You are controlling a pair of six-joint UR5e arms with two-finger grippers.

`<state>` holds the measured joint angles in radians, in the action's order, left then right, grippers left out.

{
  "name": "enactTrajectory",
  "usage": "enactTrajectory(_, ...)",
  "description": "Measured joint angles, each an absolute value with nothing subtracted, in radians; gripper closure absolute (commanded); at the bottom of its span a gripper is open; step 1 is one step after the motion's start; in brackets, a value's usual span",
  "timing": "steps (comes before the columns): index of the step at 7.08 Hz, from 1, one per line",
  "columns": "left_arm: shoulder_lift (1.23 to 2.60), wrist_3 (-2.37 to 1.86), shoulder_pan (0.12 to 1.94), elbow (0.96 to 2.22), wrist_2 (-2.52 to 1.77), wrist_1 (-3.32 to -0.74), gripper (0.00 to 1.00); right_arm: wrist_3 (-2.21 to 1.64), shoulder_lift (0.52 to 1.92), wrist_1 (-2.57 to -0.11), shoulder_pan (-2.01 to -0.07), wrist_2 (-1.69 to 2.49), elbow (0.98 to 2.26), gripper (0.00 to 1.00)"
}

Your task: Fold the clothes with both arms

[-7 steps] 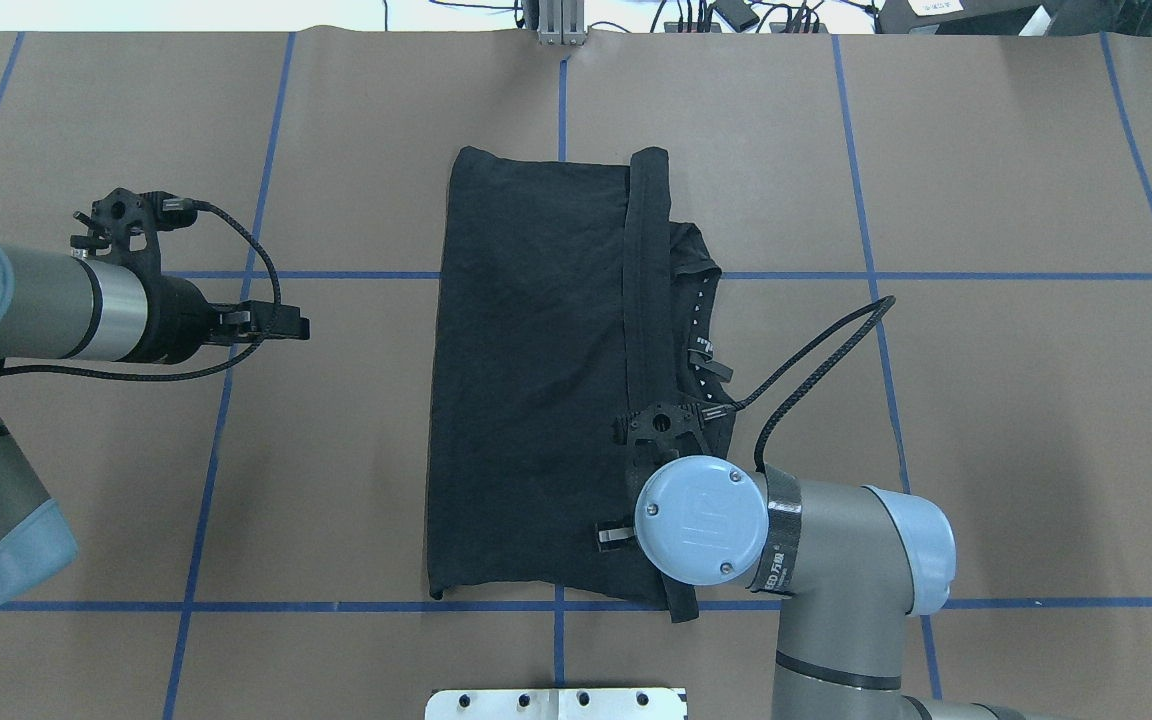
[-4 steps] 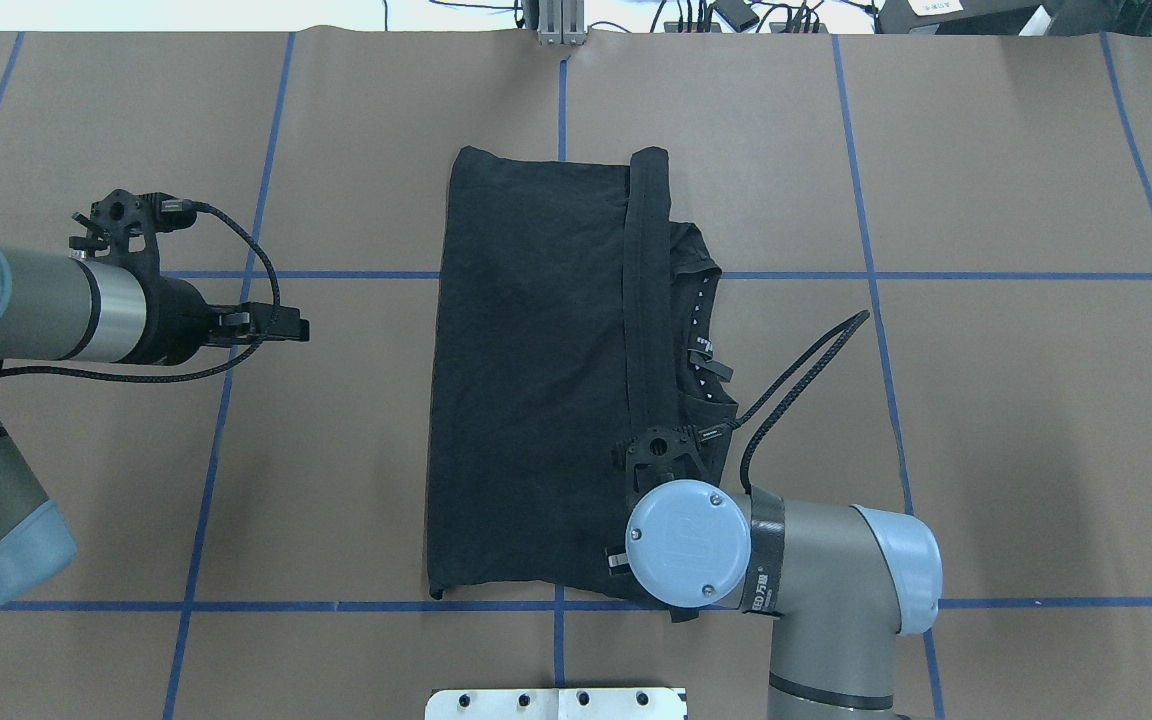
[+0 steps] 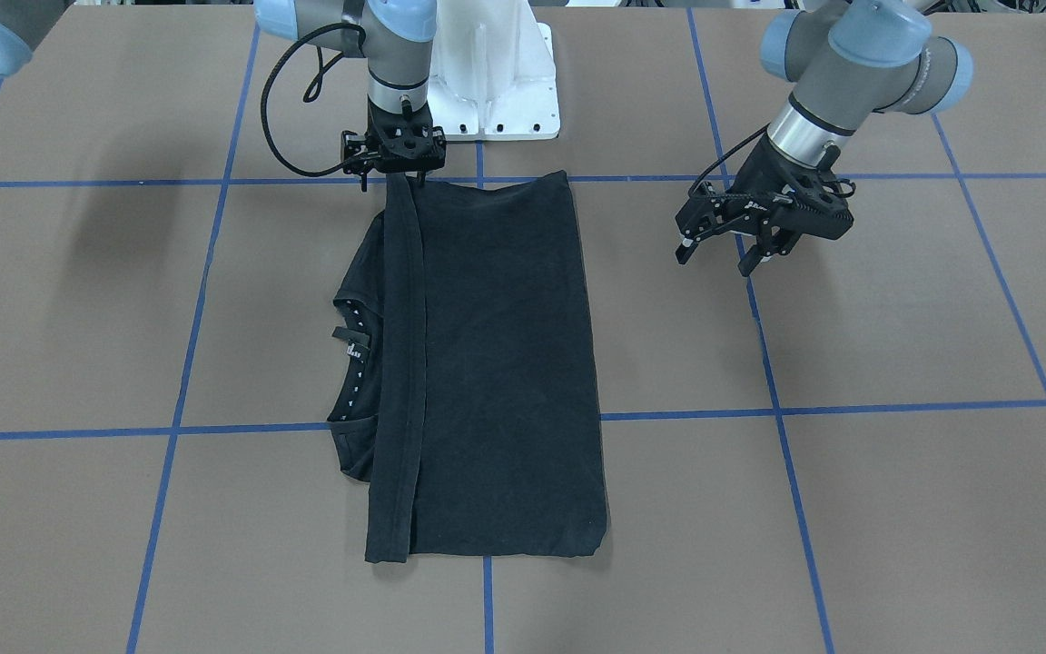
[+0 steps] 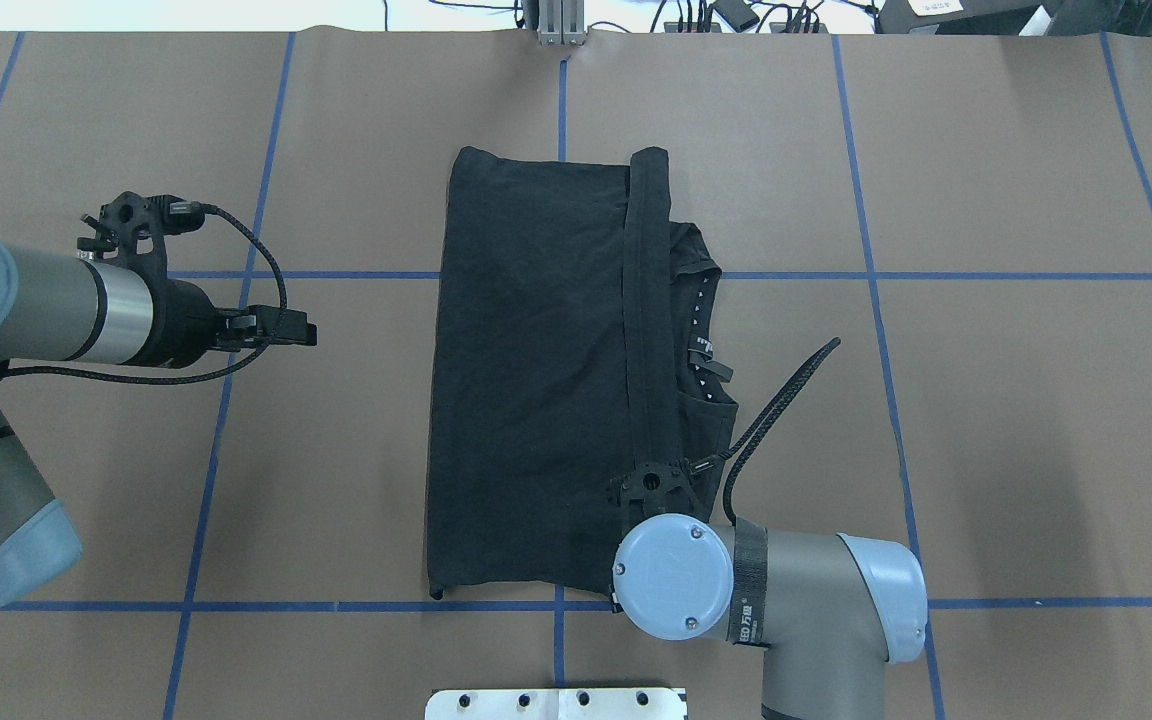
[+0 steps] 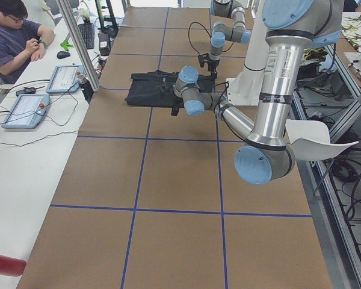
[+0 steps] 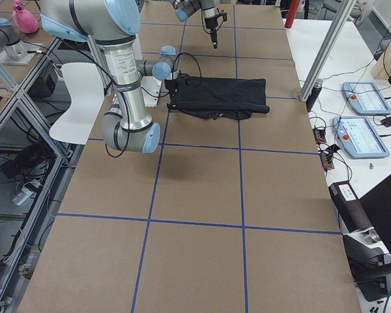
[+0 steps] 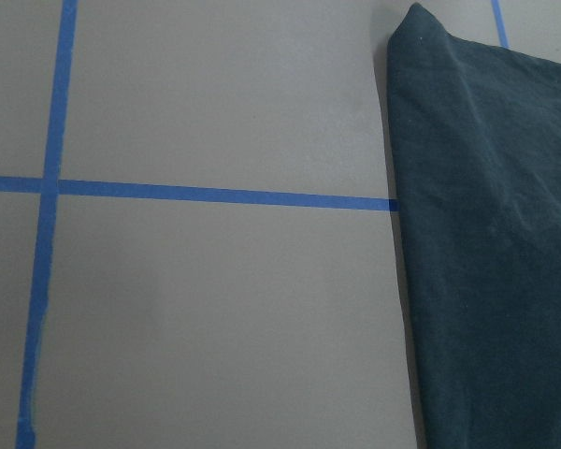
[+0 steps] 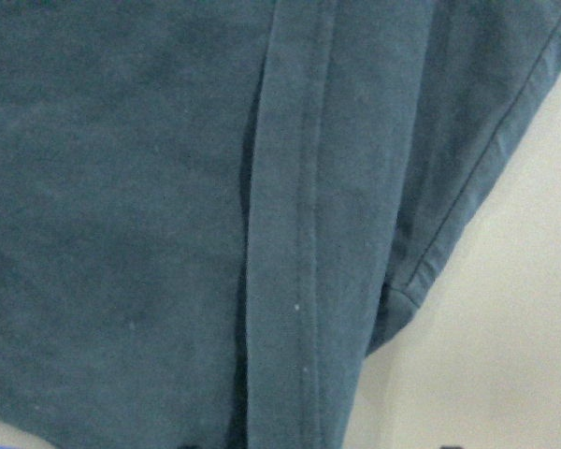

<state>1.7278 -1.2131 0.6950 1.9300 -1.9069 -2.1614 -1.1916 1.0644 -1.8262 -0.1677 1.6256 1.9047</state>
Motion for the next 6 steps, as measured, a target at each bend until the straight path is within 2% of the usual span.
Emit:
enactTrajectory(2,1.73,-1.213,0.694,1.928,-1.909,-2.161,0.0,-1.135,1.06,-1.857,-0.168,1.644,1.922,0.34)
enactTrajectory(6,1.73,-1.215,0.693,1.926,-1.91,-2.161,0.0,-1.106,1.056,-1.887,-0.155,1.66,1.927,0.36)
